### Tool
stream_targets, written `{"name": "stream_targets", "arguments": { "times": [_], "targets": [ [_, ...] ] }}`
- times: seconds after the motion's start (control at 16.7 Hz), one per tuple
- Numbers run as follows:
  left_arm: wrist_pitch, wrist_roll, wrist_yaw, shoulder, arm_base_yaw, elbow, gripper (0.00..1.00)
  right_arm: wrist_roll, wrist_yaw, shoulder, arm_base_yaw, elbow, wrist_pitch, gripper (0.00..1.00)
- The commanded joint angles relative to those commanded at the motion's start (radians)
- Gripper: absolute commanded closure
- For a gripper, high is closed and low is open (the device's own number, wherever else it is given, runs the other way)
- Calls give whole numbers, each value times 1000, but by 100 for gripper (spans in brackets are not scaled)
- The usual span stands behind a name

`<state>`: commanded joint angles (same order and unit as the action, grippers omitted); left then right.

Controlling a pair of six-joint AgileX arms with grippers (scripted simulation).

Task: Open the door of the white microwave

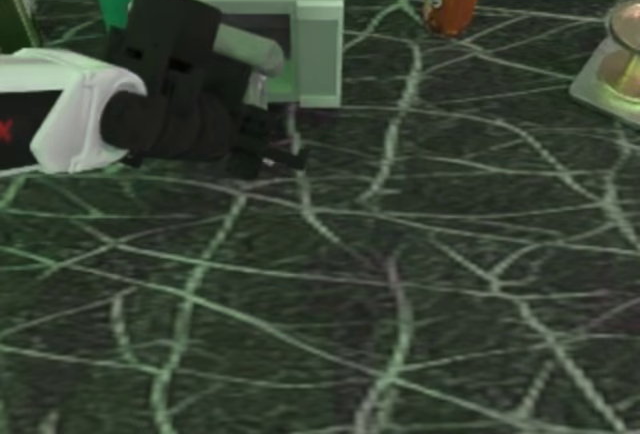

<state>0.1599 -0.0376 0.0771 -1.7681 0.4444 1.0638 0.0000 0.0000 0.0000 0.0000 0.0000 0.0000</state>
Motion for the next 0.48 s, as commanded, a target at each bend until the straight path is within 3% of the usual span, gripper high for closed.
{"name": "stream_targets", "arguments": {
  "times": [0.48],
  "targets": [
    [0,-60,40,23,-30,-25,100,0,0,0,0,0,0,0]
  ]
}}
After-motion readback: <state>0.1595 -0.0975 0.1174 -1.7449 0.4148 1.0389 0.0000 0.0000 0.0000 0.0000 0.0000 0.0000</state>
